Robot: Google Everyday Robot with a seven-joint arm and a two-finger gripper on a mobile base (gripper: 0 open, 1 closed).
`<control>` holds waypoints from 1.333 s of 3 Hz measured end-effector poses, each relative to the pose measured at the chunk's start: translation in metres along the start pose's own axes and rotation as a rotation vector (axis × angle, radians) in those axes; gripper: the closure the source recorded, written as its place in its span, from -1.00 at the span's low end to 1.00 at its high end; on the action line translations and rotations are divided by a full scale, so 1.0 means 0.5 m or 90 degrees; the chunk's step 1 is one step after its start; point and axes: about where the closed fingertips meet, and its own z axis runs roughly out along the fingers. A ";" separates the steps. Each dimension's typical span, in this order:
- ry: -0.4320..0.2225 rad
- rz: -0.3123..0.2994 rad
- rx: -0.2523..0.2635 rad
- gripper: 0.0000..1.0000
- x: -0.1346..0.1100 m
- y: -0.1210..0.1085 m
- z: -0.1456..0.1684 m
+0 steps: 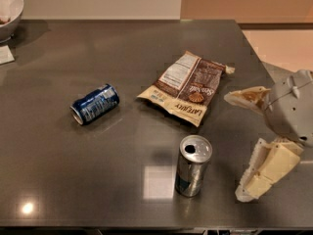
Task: Knock redbull can over
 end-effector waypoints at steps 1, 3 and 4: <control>-0.050 0.009 -0.013 -1.00 -0.012 0.022 0.023; -0.119 0.019 -0.025 -1.00 -0.041 0.043 0.066; -0.139 0.020 -0.030 -1.00 -0.055 0.049 0.086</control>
Offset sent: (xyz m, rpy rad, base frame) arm -0.0170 0.0384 -0.0226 0.2194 0.0386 0.0092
